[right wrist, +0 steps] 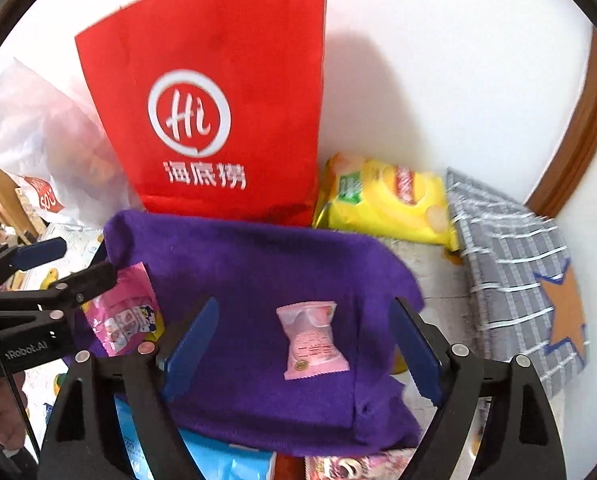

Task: Organize snacks
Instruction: 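Open the right tool to drop the candy while the left tool releases the chip bag onto the towel, then grasp the panda-print chip bag with the right tool while the left tool reaches toward the blue packet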

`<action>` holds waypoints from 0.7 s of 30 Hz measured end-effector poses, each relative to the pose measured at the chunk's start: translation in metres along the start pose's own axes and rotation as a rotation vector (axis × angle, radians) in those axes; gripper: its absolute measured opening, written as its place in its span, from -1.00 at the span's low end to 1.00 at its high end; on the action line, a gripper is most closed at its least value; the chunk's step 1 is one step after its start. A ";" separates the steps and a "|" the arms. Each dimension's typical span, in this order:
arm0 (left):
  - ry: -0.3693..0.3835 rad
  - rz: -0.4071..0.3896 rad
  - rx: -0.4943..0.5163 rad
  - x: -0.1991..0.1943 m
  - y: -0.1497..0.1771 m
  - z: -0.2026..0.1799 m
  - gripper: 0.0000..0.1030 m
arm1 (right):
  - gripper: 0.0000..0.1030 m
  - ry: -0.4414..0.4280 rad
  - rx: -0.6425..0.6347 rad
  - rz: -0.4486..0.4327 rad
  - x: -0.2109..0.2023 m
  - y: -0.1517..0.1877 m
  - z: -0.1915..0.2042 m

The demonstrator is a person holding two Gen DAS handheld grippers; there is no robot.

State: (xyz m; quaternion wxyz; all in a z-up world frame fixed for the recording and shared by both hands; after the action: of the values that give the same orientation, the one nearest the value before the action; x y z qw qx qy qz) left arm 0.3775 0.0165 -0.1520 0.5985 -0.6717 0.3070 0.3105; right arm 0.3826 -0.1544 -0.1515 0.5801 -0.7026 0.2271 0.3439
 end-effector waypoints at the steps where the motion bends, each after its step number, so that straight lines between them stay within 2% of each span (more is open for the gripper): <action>1: 0.006 -0.024 0.002 -0.008 -0.003 -0.001 0.54 | 0.68 0.011 -0.004 -0.021 -0.008 -0.001 -0.001; 5: 0.038 -0.108 0.005 -0.041 -0.006 -0.007 0.54 | 0.68 -0.003 0.009 -0.078 -0.032 0.007 -0.002; 7: 0.049 -0.126 0.006 -0.052 -0.002 -0.009 0.54 | 0.68 0.020 0.004 -0.093 -0.043 0.017 -0.007; 10: 0.062 -0.118 0.025 -0.063 0.012 -0.013 0.54 | 0.68 0.051 -0.002 -0.104 -0.054 0.037 -0.014; 13: 0.046 -0.085 0.038 -0.069 0.027 -0.012 0.54 | 0.68 0.009 0.009 -0.070 -0.053 0.064 -0.016; 15: 0.068 -0.062 0.019 -0.073 0.039 -0.011 0.54 | 0.68 -0.033 0.028 -0.055 -0.052 0.082 -0.017; 17: 0.092 -0.055 0.006 -0.078 0.050 -0.010 0.54 | 0.62 -0.061 0.036 -0.039 -0.050 0.099 -0.016; 20: 0.082 -0.061 0.011 -0.085 0.066 -0.007 0.54 | 0.36 -0.069 0.023 0.003 -0.041 0.121 -0.010; 21: 0.084 -0.059 0.013 -0.087 0.072 -0.006 0.54 | 0.22 -0.076 0.009 0.018 -0.039 0.128 -0.007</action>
State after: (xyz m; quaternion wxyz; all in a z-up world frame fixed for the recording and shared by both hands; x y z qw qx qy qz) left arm 0.2671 0.0070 -0.1271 0.5983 -0.6891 0.3138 0.2620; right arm 0.2667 -0.1932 -0.2065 0.5884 -0.6842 0.2129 0.3746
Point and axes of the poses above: each gripper's, at about its wrist camera, not at the fingertips, and x roughly the way its jaws point, z to its left, y to its underside, the point moved 10 cm from there along x, roughly the way its jaws point, and after that the axes turned 5 degrees about -x, right-handed, at the moved point
